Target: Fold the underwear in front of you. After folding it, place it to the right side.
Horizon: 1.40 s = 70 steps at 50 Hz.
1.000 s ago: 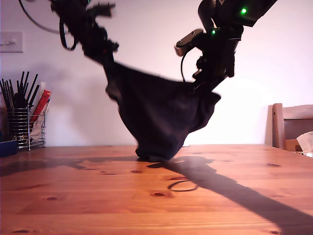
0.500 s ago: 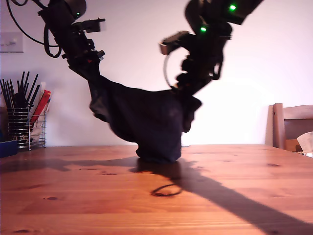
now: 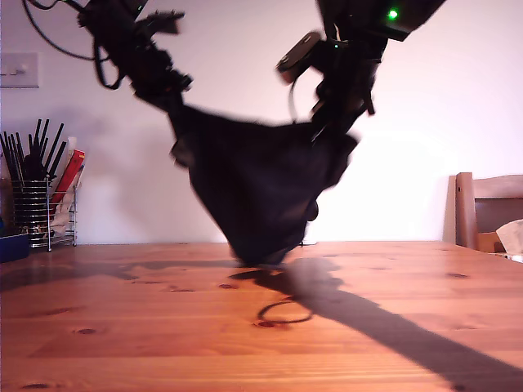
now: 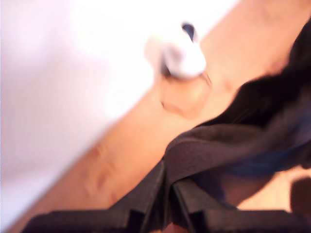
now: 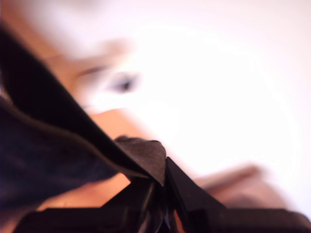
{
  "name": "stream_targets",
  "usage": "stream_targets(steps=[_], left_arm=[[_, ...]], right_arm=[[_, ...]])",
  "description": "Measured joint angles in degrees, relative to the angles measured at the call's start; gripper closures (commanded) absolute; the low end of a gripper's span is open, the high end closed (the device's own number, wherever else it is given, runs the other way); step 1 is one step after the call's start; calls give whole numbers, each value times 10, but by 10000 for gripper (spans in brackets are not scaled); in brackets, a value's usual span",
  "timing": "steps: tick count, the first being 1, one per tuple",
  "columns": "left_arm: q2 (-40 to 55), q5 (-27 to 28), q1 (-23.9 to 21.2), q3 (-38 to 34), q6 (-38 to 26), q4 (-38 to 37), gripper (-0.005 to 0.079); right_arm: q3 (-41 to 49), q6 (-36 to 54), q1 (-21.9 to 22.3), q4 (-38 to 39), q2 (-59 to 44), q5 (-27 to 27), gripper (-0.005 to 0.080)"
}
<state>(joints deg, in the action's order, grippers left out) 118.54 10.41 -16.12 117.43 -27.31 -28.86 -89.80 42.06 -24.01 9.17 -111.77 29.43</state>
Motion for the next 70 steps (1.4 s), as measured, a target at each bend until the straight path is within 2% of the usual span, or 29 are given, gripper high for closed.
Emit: stream_targets(steps=[4, 8, 14, 19, 31, 38, 47, 56, 65, 70], left_arm=[[0, -5, -8, 0, 1, 5, 765], [0, -5, -14, 0, 3, -17, 765], [0, -1, -19, 0, 6, -94, 765], [0, 2, -19, 0, 6, -144, 765], [0, 28, -14, 0, 6, -233, 765], [0, 49, -13, 0, 6, -295, 765], [0, 85, -13, 0, 13, -363, 765], [0, 102, -13, -34, 13, -359, 765], [1, 97, -13, -156, 13, -287, 765], [1, 86, -13, -197, 14, -258, 765]], right_arm=[[-5, 0, 1, 11, 0, 8, 766], [-8, -16, -1, -14, 0, 3, 766], [-10, -64, -1, -125, 0, -52, 766], [-10, -145, -1, -222, 0, -85, 766], [-10, -183, 0, -345, 0, -142, 766], [-10, -199, 0, -427, 0, -207, 766], [-10, -223, 0, -494, 0, -245, 766], [-10, -243, 0, -534, 0, -261, 766], [-10, -256, 0, -538, 0, -273, 766], [-6, -258, 0, -535, 0, -276, 766]])
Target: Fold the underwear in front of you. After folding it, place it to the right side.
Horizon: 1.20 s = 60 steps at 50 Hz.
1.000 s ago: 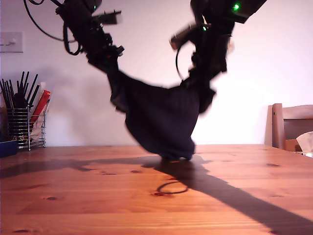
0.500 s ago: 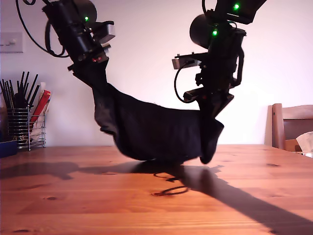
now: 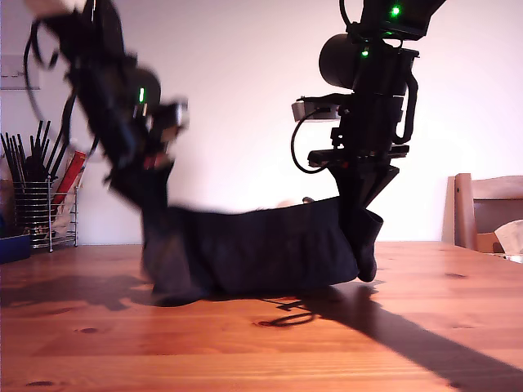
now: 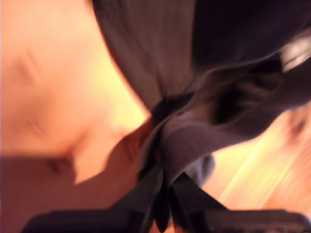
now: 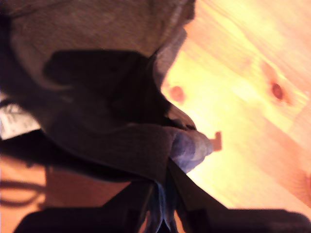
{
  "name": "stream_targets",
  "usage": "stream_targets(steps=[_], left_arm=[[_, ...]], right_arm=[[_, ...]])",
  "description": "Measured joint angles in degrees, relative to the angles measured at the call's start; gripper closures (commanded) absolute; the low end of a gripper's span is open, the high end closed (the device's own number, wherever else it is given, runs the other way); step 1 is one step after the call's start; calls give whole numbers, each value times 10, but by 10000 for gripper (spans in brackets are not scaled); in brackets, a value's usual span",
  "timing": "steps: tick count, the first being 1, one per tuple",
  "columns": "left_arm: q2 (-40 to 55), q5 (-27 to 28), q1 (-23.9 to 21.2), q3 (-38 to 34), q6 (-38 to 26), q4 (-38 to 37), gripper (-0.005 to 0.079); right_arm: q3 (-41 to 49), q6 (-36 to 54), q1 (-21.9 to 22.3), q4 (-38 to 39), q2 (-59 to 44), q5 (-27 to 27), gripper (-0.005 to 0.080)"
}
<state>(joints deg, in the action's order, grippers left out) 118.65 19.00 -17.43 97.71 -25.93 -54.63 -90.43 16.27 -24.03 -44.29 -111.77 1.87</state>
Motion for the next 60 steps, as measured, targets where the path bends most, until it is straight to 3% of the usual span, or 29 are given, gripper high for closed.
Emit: stream_targets(steps=[21, 37, 51, 60], left_arm=[[-26, -31, 0, -135, 3, 132, 765], [-171, -39, 6, -267, 19, 261, 765], [-215, -39, 5, -352, 62, 283, 765], [-235, -73, -15, -402, 77, 285, 765]], right_arm=[[104, -30, -16, 57, 0, 0, 766], [205, -69, -31, 118, 99, 7, 766], [267, -77, -40, 139, 162, 6, 766], [302, -79, -56, 139, 160, 0, 766]])
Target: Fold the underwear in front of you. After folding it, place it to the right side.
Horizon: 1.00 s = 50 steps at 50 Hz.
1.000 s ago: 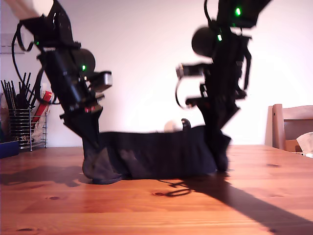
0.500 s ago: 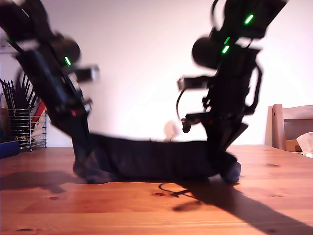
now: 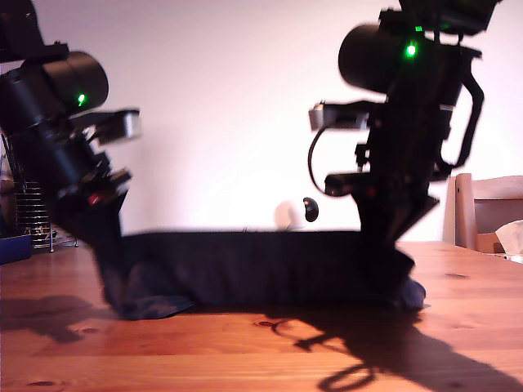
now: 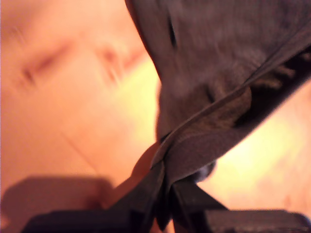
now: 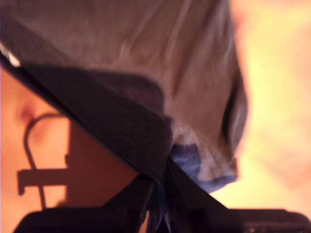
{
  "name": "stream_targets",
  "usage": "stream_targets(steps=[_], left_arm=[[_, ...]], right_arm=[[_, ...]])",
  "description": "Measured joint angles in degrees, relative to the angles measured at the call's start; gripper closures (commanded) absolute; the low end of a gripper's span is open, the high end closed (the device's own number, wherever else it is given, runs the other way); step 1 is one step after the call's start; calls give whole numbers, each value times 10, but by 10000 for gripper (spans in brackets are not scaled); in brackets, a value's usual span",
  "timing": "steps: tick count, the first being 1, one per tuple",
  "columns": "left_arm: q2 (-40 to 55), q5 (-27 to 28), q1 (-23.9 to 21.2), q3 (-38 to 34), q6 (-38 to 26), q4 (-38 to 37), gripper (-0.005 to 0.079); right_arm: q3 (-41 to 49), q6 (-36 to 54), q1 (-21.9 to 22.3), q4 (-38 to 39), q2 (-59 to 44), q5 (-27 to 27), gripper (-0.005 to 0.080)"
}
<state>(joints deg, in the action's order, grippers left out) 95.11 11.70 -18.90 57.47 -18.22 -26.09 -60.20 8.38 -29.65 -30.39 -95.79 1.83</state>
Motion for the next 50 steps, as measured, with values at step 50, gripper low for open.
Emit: stream_targets(steps=[50], left_arm=[[-193, -257, -190, -37, -21, 2, 765]], right_arm=[[121, -23, -4, 54, 40, -30, 766]])
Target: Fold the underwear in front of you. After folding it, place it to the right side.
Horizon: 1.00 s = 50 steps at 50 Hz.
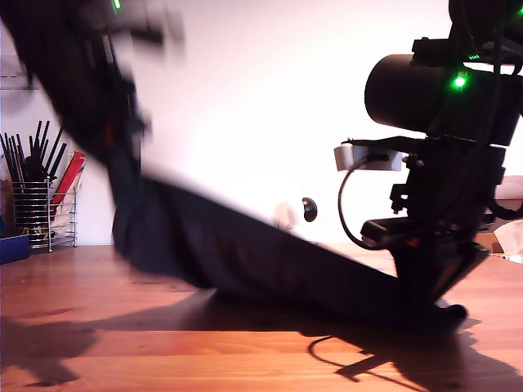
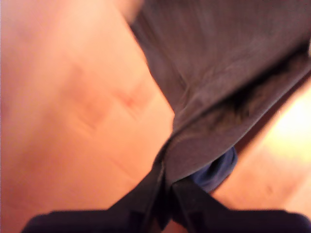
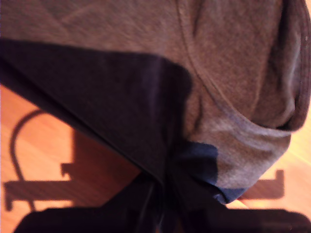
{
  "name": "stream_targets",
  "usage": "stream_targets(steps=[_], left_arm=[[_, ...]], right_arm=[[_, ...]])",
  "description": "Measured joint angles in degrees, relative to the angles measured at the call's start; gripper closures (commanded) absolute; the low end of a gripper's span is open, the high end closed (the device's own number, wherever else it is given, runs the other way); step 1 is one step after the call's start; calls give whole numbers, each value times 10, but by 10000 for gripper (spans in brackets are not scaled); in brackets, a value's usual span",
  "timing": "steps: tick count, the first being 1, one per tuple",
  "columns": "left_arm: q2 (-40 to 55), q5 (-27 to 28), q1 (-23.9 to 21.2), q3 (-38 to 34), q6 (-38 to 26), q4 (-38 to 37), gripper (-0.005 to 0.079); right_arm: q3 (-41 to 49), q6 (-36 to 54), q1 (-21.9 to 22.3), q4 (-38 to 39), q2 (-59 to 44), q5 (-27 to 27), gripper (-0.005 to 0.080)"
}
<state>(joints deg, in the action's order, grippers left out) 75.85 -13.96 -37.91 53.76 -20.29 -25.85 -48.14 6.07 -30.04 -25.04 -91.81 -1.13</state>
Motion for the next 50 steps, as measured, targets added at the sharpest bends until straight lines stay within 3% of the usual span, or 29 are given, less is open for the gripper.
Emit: stream_targets(steps=[9, 20, 35, 50], left_arm=[[3, 47, -2, 0, -7, -42, 765], [42, 80, -6, -24, -7, -29, 765], [53, 170, -38, -62, -7, -54, 765], [62, 184, -89, -68, 3, -31, 765]], right_arm=[[0, 0, 0, -6, 0, -3, 766], [0, 0, 1, -23, 0, -13, 766], [0, 0, 23, -45, 0, -16, 766], [0, -24, 55, -52, 0, -12, 766]])
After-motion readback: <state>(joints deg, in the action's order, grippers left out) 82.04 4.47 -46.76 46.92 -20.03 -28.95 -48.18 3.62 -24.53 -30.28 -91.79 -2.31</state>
